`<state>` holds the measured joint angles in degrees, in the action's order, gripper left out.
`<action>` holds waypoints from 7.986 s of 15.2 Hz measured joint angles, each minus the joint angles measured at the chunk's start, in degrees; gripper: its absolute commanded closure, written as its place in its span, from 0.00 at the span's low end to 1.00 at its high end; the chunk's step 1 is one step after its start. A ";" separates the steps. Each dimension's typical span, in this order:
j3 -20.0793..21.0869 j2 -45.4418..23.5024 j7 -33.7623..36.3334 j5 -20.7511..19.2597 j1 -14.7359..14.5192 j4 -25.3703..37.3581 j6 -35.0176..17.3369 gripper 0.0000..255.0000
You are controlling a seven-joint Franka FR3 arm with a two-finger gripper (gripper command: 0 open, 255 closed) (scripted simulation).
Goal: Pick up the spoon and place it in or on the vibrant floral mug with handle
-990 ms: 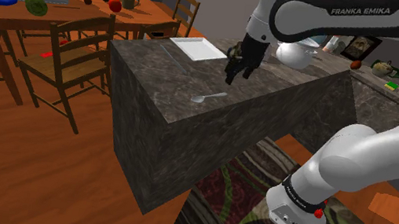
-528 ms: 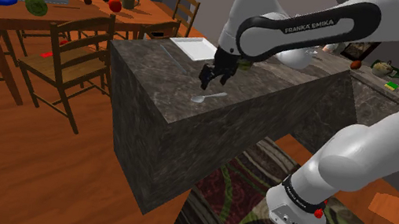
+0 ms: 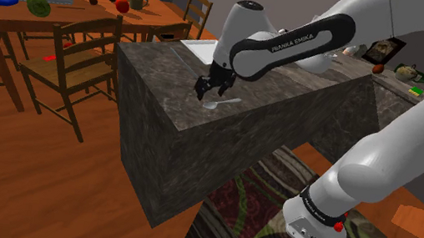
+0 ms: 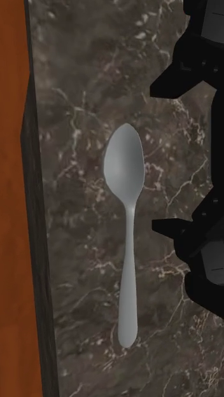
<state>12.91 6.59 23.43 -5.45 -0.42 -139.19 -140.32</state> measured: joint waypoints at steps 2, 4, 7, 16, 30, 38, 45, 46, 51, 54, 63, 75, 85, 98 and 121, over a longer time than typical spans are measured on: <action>0.09 -1.54 0.66 -0.75 0.15 -0.24 -1.74 0.00; 0.23 -3.34 1.60 -1.72 0.24 -0.53 -3.72 0.00; 0.15 -3.86 1.66 -1.99 0.35 -0.61 -4.33 0.00; 0.13 -3.90 1.65 -2.01 0.37 -0.63 -4.42 1.00; 0.08 -0.21 -0.01 0.05 0.02 1.39 1.10 1.00; -0.36 3.21 -1.79 1.65 -0.16 4.59 7.56 1.00; -0.61 5.74 -2.71 2.58 -0.36 7.70 13.13 1.00; -0.62 6.06 -2.78 2.69 -0.40 8.14 13.87 1.00; -0.90 7.24 -3.43 3.06 -0.40 10.74 17.61 1.00; -1.00 7.92 -3.73 3.29 -0.43 12.72 20.24 1.00; -3.74 6.97 -8.08 3.12 1.23 17.47 23.86 1.00; -12.37 -4.19 -22.92 3.25 7.48 29.69 24.26 1.00; -17.44 -18.10 -34.83 6.10 13.50 48.30 28.81 1.00; -19.22 -33.44 -42.36 9.26 19.22 67.06 32.36 1.00; -19.15 -33.20 -42.56 9.34 18.97 59.58 25.13 0.00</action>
<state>-6.24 -26.61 -19.12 3.89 18.55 -79.62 -115.19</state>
